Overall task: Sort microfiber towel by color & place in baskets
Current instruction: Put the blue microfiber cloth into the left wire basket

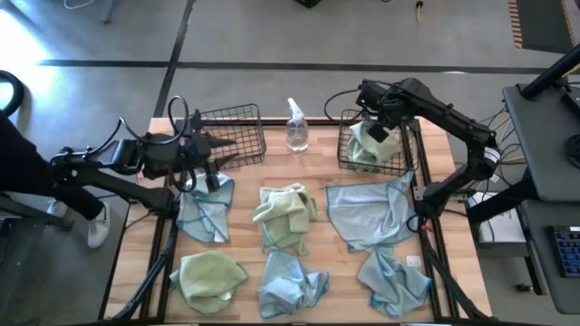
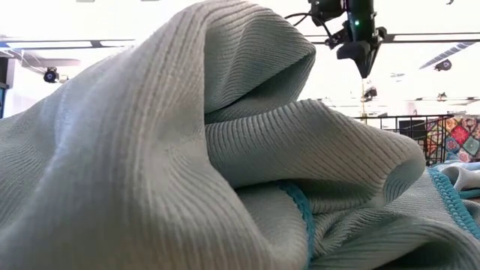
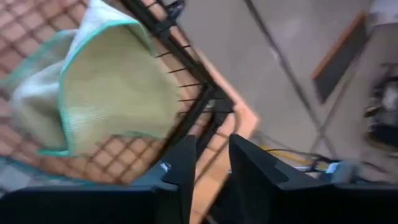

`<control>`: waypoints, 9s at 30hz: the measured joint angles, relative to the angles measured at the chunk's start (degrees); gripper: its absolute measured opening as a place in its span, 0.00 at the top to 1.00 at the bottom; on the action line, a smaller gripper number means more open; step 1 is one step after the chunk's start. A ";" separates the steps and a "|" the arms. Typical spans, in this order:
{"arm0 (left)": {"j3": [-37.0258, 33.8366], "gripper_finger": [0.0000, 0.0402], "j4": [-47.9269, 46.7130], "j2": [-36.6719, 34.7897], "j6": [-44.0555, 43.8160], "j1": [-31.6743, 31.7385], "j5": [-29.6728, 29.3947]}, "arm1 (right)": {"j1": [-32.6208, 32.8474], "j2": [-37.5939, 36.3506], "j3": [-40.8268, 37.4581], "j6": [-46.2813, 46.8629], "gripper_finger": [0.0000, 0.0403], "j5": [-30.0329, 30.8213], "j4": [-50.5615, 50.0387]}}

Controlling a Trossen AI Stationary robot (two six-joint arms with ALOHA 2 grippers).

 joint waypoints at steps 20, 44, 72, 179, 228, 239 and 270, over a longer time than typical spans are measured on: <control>1.76 0.67 -7.66 -0.35 1.57 0.00 0.41 | 15.23 -0.26 -5.79 14.45 0.78 -36.83 0.04; 1.69 0.67 -11.92 -2.26 1.35 -0.02 9.96 | 42.38 -0.24 -34.27 41.14 0.72 -44.38 25.05; 1.69 0.67 -10.07 -2.29 -0.70 -0.09 10.24 | 42.94 -0.22 -51.64 41.19 0.53 -43.94 44.56; 1.67 0.67 1.80 5.59 1.01 0.00 5.13 | 38.61 23.45 32.93 2.48 0.98 -9.39 47.35; 1.67 0.95 1.55 8.20 -0.54 0.00 5.00 | 38.67 24.05 35.30 -0.05 0.98 -9.45 49.14; 1.67 0.97 1.29 8.20 1.29 0.00 5.00 | 38.67 24.09 35.26 -0.47 0.98 -9.43 48.61; 1.67 0.97 1.14 8.16 1.31 -0.02 4.03 | 38.67 24.09 35.26 -3.44 0.63 -9.39 45.72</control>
